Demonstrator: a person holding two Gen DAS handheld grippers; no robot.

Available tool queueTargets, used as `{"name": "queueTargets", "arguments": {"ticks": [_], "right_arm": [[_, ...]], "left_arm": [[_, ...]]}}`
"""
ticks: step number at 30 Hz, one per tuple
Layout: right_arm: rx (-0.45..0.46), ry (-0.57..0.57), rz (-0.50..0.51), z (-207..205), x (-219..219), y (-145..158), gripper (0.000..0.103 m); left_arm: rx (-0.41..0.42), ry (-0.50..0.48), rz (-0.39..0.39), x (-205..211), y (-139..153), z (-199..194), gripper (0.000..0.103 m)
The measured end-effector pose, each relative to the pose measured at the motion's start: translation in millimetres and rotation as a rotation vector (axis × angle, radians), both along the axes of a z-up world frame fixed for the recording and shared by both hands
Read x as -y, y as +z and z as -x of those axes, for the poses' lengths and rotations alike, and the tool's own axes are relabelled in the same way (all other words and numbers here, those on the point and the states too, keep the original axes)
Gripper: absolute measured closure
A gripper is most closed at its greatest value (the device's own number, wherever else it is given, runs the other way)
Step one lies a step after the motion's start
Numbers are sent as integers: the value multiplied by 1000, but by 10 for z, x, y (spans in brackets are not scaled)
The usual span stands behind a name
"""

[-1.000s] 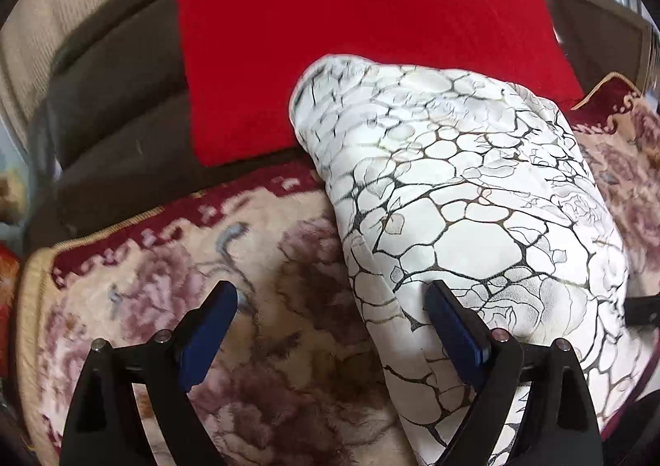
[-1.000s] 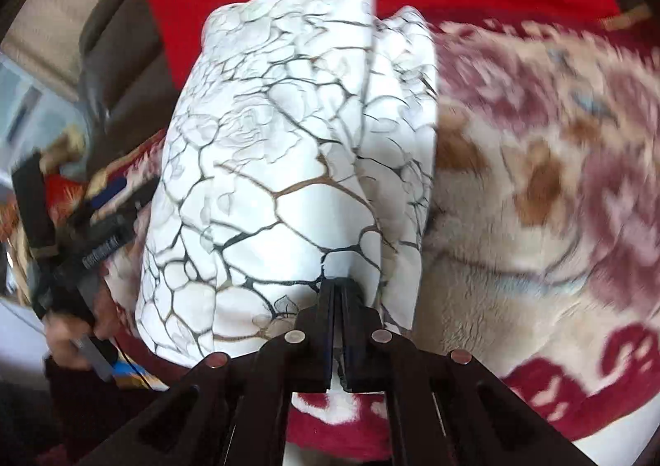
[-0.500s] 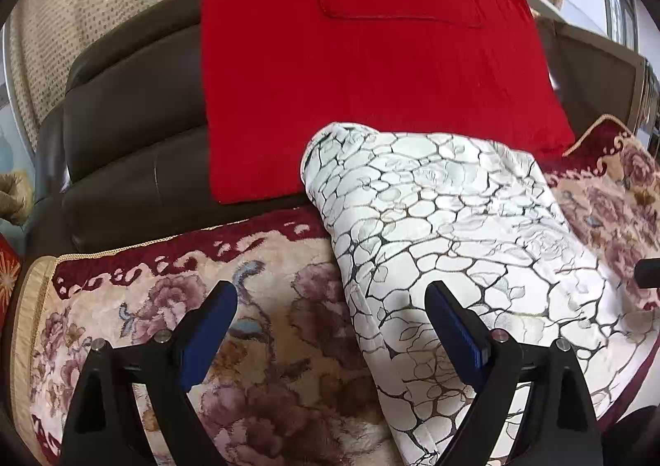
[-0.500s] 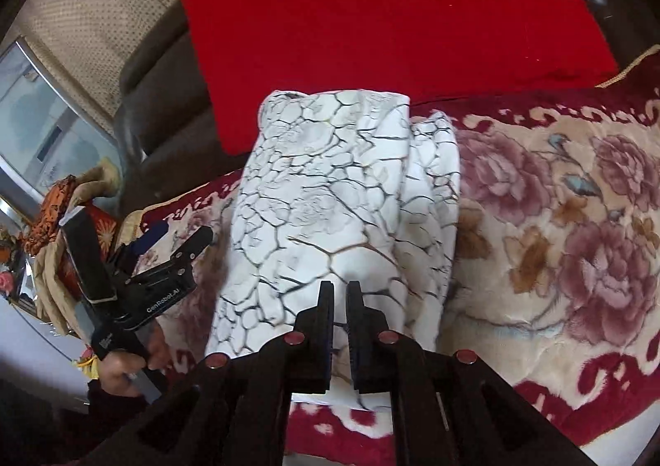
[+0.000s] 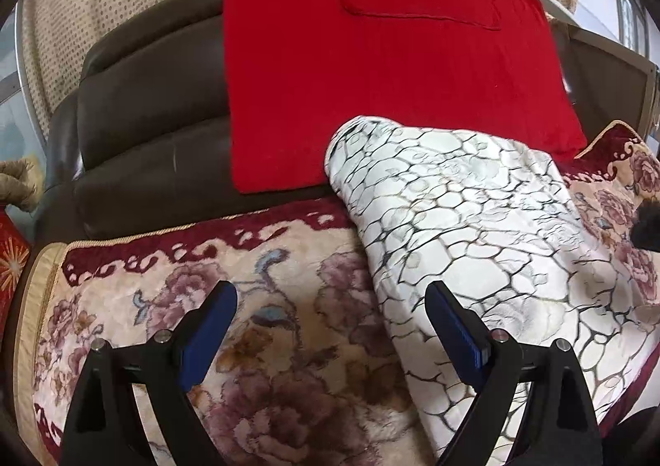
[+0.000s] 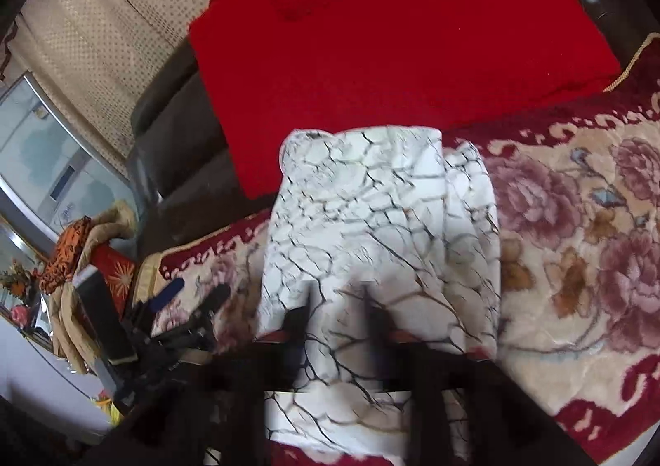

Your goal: Fold large clothes

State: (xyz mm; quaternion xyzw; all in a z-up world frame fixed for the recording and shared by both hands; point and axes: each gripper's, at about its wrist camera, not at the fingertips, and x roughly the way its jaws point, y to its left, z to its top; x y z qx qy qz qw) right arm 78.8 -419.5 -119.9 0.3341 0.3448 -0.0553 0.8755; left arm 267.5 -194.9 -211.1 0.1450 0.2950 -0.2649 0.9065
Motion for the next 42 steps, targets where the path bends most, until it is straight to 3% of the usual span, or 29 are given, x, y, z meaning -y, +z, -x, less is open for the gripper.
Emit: {"name": "queueTargets", "arguments": {"ticks": [1,3,5,13,20,22,26,28,35,42], "right_arm": [[31,-23,-3,4,-2,12,18],[74,-70,36,23,-28,50,18],[59,-73,65,-5,-38,38,18],[27,-64,13,82,65,-74,18],[19,-26,50,76,8,-116,21],[-21,-21,83,30,1,-195,26],[-210,-11,91,-161,18,-611,28],[-212,-25,104,-163,-8,-635,28],[-218,-44,387,-190,-263,-210,27],[-218,-57,534,-192,-344,24,27]], "left_arm": [[-11,3,-1,-12,-16,-14,10],[-29,12,-2,-33,-41,-38,10],[-37,17,5,-51,-49,-50,10],[-36,15,9,-31,-57,-42,10],[-30,-2,-16,75,-97,-12,10],[-35,-8,-25,116,-131,-11,10],[-59,-31,-80,246,-262,-7,10],[-32,-32,-96,278,-274,28,10],[-46,-25,-9,224,-191,-32,10],[-56,-8,8,260,-197,-98,10]]}}
